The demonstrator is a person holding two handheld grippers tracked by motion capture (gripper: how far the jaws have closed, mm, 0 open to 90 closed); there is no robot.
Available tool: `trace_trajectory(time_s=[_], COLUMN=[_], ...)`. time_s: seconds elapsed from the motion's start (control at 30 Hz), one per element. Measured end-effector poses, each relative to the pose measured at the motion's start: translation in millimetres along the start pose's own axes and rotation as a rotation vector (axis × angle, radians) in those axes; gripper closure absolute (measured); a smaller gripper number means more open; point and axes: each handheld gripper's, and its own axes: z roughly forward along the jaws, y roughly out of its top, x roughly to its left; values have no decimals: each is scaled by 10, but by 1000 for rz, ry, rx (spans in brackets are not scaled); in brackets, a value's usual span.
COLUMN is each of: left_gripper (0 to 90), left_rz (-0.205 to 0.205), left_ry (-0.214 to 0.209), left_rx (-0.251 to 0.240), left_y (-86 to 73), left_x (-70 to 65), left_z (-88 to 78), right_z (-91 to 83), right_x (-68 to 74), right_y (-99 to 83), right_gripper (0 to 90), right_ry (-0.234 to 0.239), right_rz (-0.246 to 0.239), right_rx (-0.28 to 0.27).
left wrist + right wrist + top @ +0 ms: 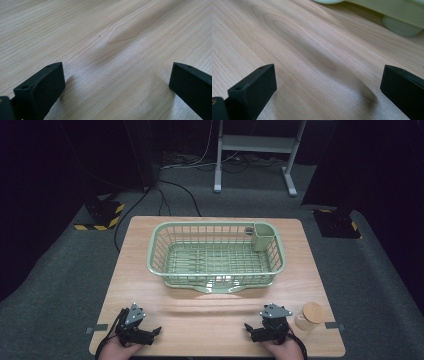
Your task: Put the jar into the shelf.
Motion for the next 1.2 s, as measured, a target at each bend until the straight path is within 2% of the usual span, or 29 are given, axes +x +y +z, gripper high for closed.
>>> trace_trajectory(time_s=[0.3, 0.5, 0.6, 0.73, 0.8, 0.93, 1.2], left_gripper=[3, 5, 5, 6, 6, 7, 6], left_rz=[0, 1, 1, 0, 1, 2, 0], left_ry=[1, 0, -1, -2, -2, -3, -5], left_rx=[0, 0, 0, 0, 0, 0, -2], left_y=[0, -2, -3, -3, -3, -3, -4], left_x=[-3, -2, -1, -1, 1, 1, 4], left_z=[1, -2, -3, -3, -3, -3, -4], right_z=[25, 8, -30, -95, -109, -164, -290], right_x=[33, 9, -16, -12, -2, 18, -1], right_y=[8, -1, 0, 20, 26, 59, 133], right_gripper=[0, 1, 0, 0, 0, 0, 3], right_ry=[-10, -12, -5, 1, 9, 5, 5], right_rz=[-27, -11, 8, -8, 2, 14, 14], right_rx=[30, 28, 32, 1, 1, 32, 52])
